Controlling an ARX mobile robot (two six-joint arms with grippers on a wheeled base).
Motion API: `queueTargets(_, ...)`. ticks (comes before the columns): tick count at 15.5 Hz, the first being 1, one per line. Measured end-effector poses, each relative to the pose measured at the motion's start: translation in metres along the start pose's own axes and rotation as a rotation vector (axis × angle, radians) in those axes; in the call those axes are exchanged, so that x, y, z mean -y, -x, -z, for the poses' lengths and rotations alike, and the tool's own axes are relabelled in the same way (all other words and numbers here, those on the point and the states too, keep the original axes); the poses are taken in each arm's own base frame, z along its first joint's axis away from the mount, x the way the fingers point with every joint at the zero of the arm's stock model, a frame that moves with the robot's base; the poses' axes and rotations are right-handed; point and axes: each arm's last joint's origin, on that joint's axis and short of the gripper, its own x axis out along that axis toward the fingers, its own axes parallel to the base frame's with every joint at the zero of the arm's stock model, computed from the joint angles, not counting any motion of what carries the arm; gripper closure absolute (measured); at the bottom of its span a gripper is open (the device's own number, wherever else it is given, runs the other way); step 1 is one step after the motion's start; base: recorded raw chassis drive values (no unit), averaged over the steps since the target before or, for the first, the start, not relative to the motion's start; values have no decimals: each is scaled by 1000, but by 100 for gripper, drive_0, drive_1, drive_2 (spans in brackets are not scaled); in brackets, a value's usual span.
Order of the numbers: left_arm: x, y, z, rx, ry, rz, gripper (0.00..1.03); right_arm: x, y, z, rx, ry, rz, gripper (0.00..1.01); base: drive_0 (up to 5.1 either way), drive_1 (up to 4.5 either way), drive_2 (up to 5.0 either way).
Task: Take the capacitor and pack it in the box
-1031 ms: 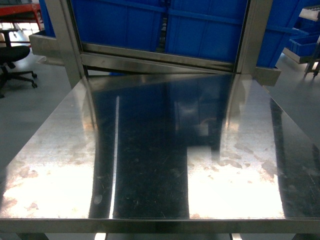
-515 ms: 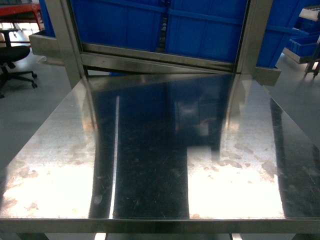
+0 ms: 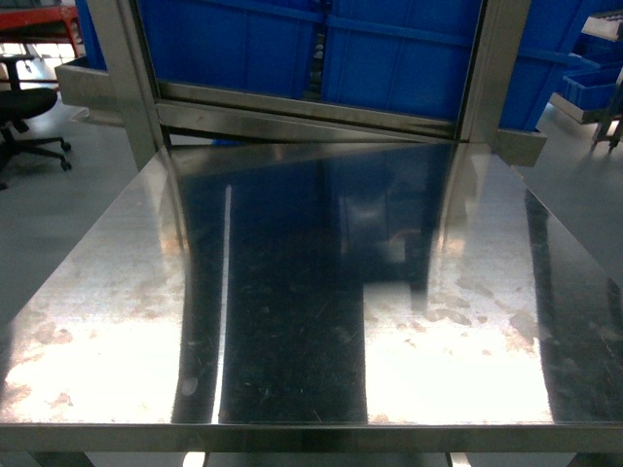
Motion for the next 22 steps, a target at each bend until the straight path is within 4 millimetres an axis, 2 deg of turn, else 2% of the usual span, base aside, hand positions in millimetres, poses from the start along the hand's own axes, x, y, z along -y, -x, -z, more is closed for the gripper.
queueTargets(22,0,0,0,-2,-3,0,59,0,0,0,-2,0,0,3,0,0,0)
